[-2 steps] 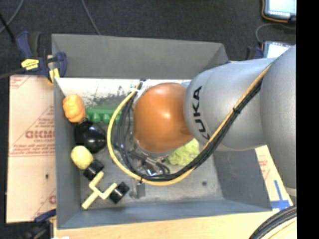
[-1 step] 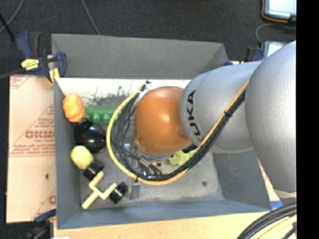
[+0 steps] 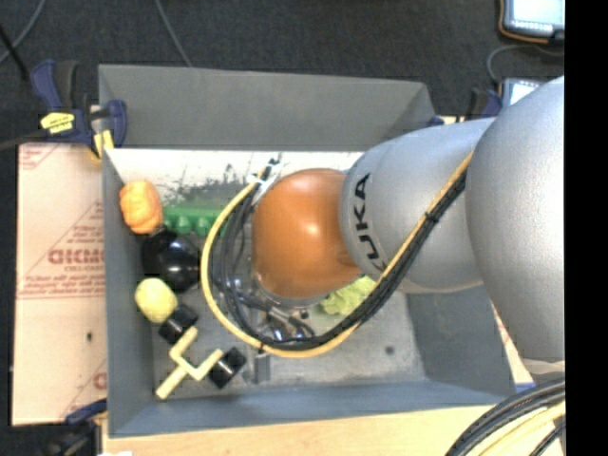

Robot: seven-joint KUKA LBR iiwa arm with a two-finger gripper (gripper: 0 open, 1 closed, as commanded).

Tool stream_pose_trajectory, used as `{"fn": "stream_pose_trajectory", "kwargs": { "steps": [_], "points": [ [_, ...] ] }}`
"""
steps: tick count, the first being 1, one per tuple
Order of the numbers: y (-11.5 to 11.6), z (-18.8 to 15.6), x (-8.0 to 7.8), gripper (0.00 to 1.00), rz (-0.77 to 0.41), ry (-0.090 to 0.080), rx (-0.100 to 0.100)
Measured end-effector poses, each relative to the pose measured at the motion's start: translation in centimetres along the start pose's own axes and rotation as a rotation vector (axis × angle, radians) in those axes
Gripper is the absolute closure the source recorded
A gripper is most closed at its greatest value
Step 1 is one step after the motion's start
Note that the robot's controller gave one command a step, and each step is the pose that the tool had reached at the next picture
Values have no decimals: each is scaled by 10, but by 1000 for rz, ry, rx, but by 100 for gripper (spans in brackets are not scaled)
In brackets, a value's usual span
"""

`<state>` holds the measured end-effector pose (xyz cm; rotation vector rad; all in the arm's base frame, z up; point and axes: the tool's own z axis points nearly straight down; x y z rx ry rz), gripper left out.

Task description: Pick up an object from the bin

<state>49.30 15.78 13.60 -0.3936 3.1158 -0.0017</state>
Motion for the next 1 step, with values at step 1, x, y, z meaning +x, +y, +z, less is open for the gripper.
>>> {"fn": "stream_pose_trajectory", "kwargs": {
  "steps": [1],
  "points": [
    [11, 14, -10, 0, -227, -7, -1]
  ]
}}
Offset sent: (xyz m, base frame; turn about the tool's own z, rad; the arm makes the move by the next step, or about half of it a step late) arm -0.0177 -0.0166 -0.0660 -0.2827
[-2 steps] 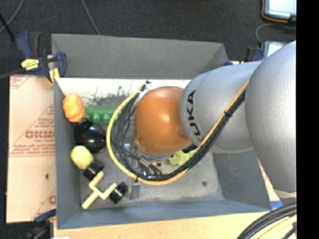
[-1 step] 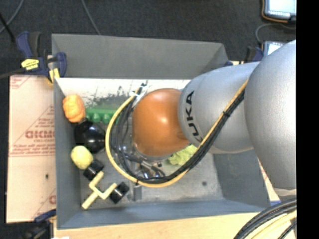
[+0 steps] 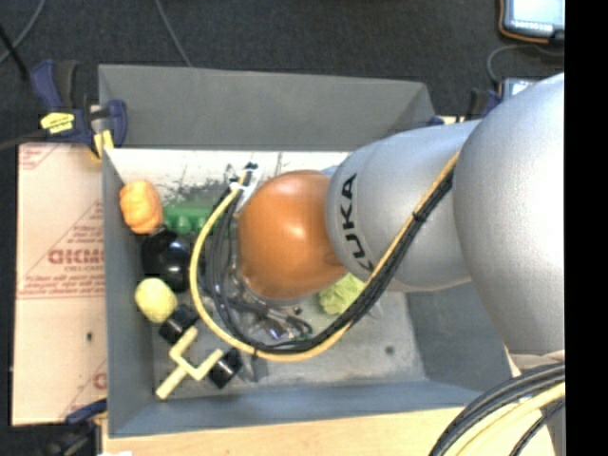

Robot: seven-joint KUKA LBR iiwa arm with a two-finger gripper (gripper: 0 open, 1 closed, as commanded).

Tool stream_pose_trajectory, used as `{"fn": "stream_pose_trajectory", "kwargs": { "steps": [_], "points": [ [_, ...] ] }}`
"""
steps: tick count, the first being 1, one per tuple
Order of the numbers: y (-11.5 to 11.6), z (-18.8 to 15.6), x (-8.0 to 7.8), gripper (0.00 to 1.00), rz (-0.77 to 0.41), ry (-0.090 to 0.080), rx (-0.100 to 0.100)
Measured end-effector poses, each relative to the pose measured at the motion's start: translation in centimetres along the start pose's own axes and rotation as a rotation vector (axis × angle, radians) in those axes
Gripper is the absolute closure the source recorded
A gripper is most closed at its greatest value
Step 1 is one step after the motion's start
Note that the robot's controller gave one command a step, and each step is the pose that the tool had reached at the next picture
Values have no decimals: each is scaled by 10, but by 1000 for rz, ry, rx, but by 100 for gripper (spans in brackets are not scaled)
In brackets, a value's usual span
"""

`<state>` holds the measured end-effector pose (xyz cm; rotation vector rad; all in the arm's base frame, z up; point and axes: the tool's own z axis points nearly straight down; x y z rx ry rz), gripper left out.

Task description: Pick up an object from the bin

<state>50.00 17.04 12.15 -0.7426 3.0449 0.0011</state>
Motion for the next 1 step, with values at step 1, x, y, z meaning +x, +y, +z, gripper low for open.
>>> {"fn": "stream_pose_trajectory", "kwargs": {
  "steps": [1],
  "points": [
    [-4, 21, 13, 0, 121, 4, -1]
  ]
}}
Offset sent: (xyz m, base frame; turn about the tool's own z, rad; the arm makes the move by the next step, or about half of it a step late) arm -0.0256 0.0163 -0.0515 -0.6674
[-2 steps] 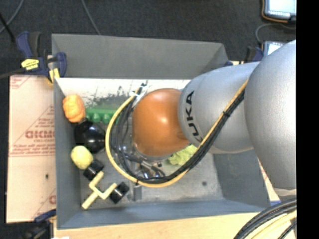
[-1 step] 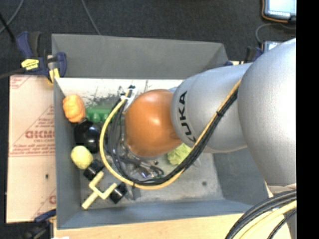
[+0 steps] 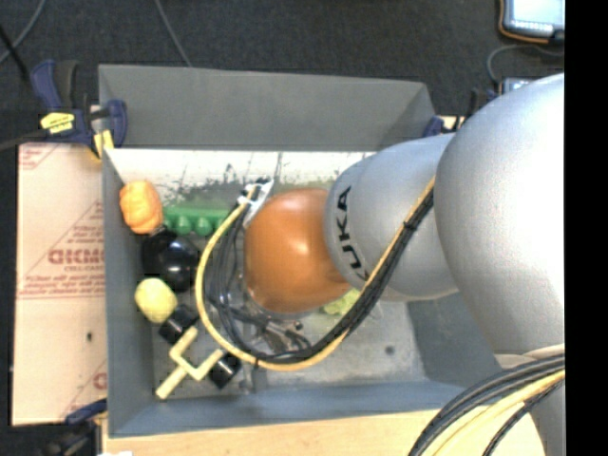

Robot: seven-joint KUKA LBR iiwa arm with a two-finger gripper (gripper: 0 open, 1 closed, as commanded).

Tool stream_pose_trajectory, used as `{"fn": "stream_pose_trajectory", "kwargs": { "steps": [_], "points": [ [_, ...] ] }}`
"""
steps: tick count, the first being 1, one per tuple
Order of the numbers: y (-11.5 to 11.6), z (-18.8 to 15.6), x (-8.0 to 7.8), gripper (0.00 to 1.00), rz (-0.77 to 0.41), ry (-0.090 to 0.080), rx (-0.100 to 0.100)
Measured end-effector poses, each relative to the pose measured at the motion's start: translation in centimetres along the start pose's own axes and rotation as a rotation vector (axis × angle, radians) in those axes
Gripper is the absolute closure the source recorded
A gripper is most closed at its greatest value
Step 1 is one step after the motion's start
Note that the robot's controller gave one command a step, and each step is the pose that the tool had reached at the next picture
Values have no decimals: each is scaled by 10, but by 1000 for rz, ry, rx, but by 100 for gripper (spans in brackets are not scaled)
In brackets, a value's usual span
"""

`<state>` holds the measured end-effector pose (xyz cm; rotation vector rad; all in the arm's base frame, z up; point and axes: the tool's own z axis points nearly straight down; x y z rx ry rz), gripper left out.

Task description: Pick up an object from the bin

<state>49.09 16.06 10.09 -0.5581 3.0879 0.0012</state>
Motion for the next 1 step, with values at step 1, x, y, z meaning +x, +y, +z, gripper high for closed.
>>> {"fn": "stream_pose_trajectory", "kwargs": {
  "steps": [1],
  "points": [
    [28, 25, 1, 100, -783, -12, 9]
  ]
}}
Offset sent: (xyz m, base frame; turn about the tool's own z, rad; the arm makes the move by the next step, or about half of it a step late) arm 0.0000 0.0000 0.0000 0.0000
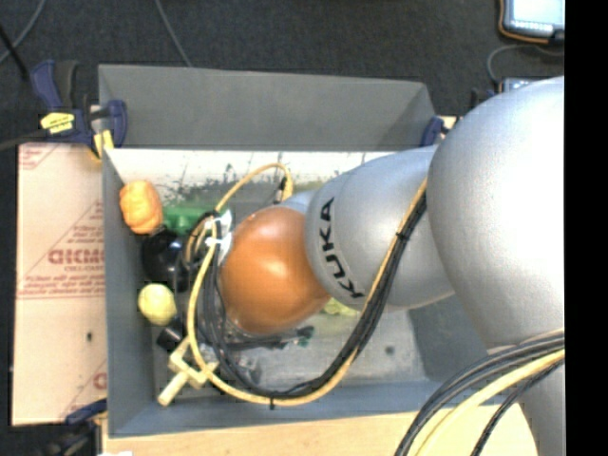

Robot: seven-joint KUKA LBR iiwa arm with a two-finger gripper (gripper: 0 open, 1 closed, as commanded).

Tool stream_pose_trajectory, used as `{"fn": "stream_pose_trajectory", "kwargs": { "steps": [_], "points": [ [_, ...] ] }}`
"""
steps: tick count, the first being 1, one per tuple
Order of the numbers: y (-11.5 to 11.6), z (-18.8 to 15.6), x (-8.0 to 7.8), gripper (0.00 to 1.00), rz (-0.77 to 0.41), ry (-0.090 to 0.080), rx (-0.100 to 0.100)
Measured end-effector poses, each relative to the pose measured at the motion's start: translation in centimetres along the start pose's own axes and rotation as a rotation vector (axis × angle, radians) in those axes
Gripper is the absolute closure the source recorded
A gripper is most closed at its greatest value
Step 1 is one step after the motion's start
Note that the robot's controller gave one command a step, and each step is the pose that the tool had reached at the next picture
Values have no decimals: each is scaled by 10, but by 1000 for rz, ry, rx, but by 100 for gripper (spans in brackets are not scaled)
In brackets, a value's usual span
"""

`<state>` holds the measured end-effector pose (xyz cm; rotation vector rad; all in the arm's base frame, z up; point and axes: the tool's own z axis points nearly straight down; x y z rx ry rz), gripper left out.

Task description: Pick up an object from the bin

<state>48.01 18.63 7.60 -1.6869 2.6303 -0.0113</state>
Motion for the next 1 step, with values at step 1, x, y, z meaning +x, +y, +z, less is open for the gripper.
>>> {"fn": "stream_pose_trajectory", "kwargs": {
  "steps": [1],
  "points": [
    [0, 0, 0, 100, 3, 0, -1]
  ]
}}
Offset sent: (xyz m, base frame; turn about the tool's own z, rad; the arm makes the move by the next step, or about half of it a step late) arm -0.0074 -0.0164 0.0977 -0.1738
